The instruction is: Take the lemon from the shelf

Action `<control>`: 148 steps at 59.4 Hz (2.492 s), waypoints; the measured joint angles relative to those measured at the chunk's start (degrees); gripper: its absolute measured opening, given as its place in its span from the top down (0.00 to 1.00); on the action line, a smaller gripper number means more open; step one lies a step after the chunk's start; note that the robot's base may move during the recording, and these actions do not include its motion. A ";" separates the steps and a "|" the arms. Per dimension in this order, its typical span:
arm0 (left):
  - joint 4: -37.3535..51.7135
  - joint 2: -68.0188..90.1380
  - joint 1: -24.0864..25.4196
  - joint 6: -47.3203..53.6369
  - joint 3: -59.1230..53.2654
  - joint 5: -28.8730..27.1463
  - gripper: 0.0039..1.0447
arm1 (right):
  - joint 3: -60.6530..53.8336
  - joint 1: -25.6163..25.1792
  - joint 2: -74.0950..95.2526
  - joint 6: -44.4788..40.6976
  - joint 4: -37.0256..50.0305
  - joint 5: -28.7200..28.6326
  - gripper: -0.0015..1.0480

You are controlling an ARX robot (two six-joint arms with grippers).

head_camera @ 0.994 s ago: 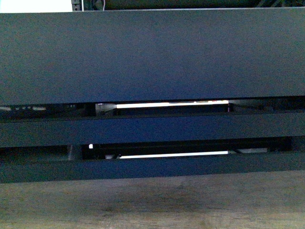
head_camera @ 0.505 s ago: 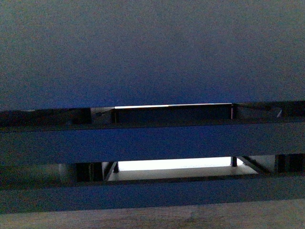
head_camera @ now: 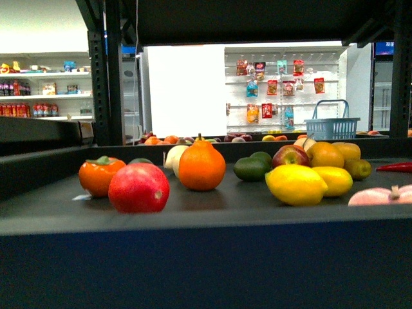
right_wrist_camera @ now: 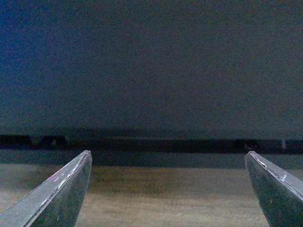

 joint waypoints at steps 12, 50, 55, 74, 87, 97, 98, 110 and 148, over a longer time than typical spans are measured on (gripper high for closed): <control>0.00 0.02 0.00 -0.02 0.00 0.00 0.07 | 0.00 0.00 0.00 0.00 0.00 0.02 0.07; 0.00 0.00 0.00 0.00 0.00 0.00 0.07 | 0.00 0.00 0.00 0.00 -0.02 0.00 0.07; 0.00 0.00 0.00 -0.02 0.00 0.02 0.07 | 0.00 0.00 0.00 0.00 0.00 0.02 0.07; 0.00 0.00 0.00 0.00 0.00 -0.02 0.07 | 0.00 0.00 0.00 0.02 -0.02 -0.09 0.07; 0.00 0.00 0.00 0.00 0.00 0.00 0.07 | 0.00 0.00 0.00 0.00 0.00 0.00 0.07; 0.00 0.00 0.00 0.00 0.00 0.00 0.07 | 0.00 0.00 0.00 0.02 0.00 0.00 0.07; 0.00 0.00 0.00 0.00 0.00 0.00 0.07 | 0.00 0.00 0.00 0.00 0.00 0.02 0.07; -2.05 14.49 6.08 -16.46 6.14 9.81 0.07 | 0.00 0.00 0.00 0.00 0.00 0.00 0.07; 27.63 81.46 39.71 -72.46 46.71 36.37 0.07 | 0.00 0.00 0.00 0.00 0.00 0.00 0.07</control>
